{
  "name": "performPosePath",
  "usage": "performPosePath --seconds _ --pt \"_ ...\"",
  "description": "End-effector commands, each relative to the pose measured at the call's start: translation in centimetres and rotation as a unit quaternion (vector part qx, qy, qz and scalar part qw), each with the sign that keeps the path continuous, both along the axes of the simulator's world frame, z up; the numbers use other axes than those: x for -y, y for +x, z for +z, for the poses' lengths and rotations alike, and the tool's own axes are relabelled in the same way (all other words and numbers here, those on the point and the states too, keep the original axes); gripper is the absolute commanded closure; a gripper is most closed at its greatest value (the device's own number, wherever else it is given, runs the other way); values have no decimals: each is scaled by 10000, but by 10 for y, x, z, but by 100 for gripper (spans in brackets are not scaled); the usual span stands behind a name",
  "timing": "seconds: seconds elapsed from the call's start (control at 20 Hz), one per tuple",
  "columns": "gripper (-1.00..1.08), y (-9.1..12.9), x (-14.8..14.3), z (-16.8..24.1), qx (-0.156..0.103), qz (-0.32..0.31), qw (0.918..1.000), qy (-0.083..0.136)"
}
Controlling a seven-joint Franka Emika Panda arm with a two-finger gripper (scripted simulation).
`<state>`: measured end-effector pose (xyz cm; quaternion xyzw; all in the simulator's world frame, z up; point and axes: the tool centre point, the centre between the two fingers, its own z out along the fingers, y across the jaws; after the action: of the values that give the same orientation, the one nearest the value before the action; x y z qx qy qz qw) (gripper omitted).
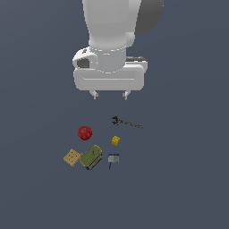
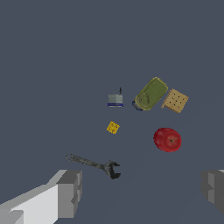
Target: Pick up a designated object from a clutter of objects.
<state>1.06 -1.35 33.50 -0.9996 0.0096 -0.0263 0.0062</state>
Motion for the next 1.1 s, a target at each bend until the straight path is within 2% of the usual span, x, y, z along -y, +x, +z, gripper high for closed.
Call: performPosePath --seconds 0.0,0.45,0.7,1.05 --pt "-92 0 0 0 0 0 10000 0" --pt "-92 1 17 -12 -71 -243 9996 129" --pt "-92 2 17 -12 -71 -256 9996 128" --pt "-92 14 23 -26 -92 -537 9984 150"
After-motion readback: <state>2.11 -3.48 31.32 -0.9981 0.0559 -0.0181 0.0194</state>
